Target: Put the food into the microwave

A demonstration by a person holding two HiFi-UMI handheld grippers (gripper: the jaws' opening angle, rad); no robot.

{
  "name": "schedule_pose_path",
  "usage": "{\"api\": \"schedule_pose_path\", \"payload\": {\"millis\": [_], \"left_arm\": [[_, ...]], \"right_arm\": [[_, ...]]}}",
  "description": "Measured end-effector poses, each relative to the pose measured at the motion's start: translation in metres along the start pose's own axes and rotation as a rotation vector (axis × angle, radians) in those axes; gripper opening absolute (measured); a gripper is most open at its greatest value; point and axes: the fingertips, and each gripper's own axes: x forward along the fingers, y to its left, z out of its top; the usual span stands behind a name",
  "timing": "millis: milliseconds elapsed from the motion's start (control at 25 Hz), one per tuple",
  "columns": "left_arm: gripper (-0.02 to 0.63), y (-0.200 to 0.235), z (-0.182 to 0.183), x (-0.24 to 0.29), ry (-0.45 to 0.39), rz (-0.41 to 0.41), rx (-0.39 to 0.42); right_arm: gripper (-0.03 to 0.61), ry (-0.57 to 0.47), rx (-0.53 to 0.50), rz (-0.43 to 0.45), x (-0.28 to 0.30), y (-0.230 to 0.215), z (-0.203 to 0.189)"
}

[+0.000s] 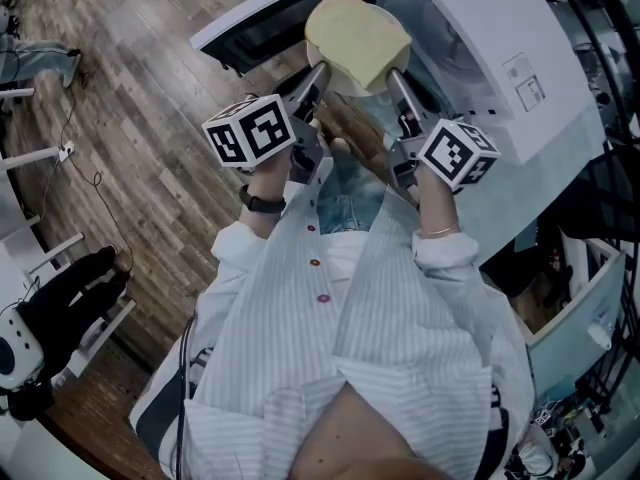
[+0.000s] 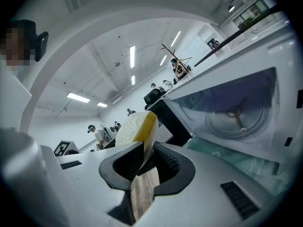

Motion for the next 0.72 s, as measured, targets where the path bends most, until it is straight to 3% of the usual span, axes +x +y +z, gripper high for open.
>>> {"api": "schedule_pose_path", "payload": {"millis": [720], "left_arm": [[0.057, -0.005, 0.011, 0.066, 0.29, -0.199, 0.092]], "right_arm": [[0.079, -0.192, 0.11, -0.285, -0.006, -0.034, 0.017]]}}
